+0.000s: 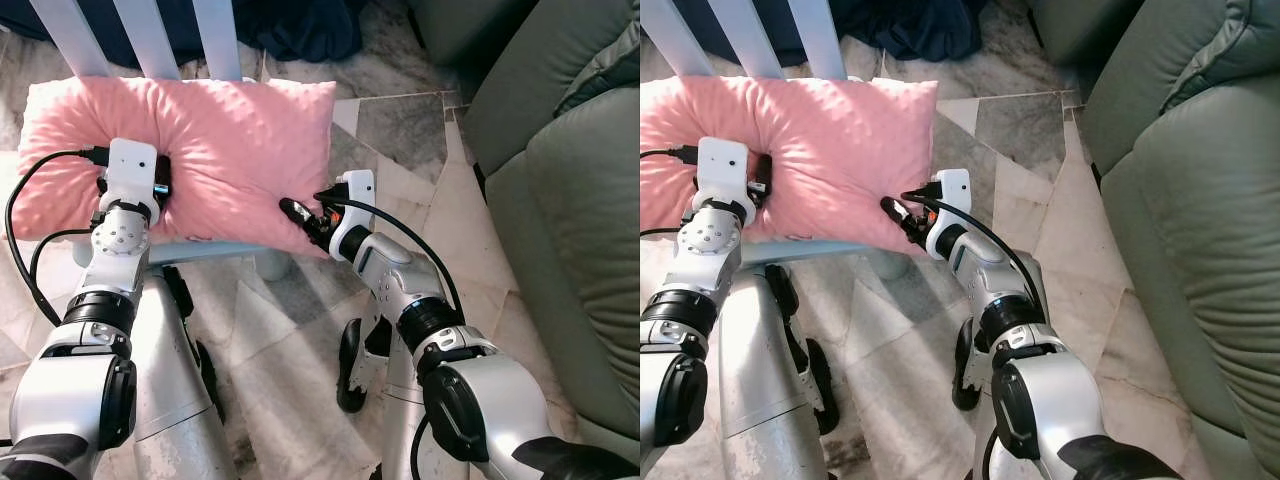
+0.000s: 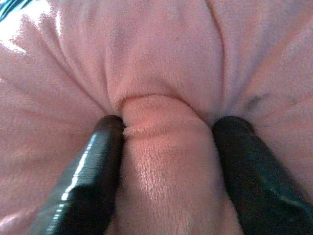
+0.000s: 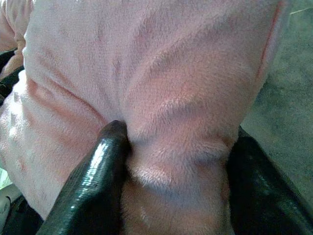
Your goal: Move the pillow to the sofa
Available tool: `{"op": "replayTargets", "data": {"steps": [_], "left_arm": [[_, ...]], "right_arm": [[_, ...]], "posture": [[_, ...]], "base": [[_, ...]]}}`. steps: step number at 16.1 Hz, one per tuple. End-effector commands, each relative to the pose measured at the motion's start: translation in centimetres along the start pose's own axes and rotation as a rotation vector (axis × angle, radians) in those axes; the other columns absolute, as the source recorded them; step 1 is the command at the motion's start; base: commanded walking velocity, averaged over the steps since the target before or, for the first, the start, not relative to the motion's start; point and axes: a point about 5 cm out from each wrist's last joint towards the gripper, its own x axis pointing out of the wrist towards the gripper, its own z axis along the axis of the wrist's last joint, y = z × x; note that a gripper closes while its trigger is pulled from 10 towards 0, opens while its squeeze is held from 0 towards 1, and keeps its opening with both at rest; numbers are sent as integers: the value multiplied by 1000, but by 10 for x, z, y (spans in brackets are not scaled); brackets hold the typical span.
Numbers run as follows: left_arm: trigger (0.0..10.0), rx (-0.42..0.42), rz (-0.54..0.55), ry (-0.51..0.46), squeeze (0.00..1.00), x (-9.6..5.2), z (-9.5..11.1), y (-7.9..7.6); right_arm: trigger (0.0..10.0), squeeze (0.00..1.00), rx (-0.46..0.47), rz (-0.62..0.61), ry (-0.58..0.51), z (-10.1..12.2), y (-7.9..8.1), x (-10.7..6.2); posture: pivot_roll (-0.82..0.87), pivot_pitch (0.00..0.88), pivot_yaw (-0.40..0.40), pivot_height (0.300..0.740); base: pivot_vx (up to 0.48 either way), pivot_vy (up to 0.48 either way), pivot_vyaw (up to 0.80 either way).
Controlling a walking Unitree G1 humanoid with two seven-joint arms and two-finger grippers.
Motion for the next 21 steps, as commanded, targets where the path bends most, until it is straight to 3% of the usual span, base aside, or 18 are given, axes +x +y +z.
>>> {"op": "replayTargets", "data": {"steps": [1,8,12,16,18,21], "left_arm": [[0,10,-68,228,0,-21,-53,-14],[0,-14,-64,224,0,-20,-53,-15],[0,-17,-57,219,0,-16,-47,-14],[0,-24,-53,190,0,-10,-36,-17],[0,-42,-81,119,0,-8,-25,-27],[0,-47,-103,78,0,-10,-23,-29]], "right_arm": [[0,0,27,-18,66,-19,-4,-6],[0,0,8,-32,82,-22,-7,-7],[0,0,-39,-52,97,-19,-11,-7],[0,0,-86,-88,117,-17,-17,-9],[0,0,-169,-78,111,-10,-24,-13],[0,0,-230,-89,84,-5,-36,-22]], "posture": [[29,540,-137,455],[29,531,-149,455],[24,484,-147,455],[29,417,-142,455],[55,319,-116,455],[51,252,-97,455]], "base": [[0,0,0],[0,0,0],[0,0,0],[0,0,0],[0,0,0],[0,0,0]]}}
